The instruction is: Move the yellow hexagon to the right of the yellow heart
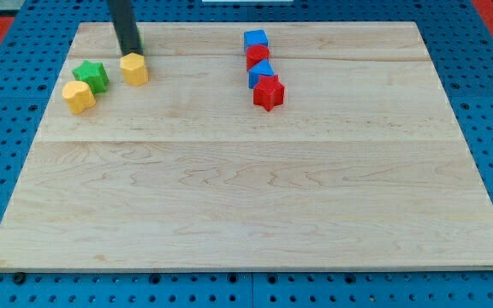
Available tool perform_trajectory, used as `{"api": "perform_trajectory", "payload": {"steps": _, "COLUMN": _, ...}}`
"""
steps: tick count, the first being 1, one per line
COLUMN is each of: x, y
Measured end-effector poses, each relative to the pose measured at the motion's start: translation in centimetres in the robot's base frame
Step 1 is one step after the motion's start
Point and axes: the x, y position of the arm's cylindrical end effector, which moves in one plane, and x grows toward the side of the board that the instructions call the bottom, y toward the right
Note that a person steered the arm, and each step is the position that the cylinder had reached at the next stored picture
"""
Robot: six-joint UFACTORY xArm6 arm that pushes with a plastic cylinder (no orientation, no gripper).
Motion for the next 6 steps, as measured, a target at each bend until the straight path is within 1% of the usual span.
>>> {"api": "perform_trajectory", "payload": {"steps": 1, "x": 2.6, "y": 0.0}}
{"api": "perform_trajectory", "payload": {"steps": 2, "x": 4.1, "y": 0.0}}
{"api": "perform_trajectory", "payload": {"steps": 3, "x": 2.9, "y": 0.4}}
{"api": "perform_trajectory", "payload": {"steps": 4, "x": 2.3, "y": 3.3}}
{"api": "perform_trajectory", "payload": {"steps": 5, "x": 5.0, "y": 5.2}}
{"api": "perform_trajectory", "payload": {"steps": 6, "x": 5.9, "y": 4.8}}
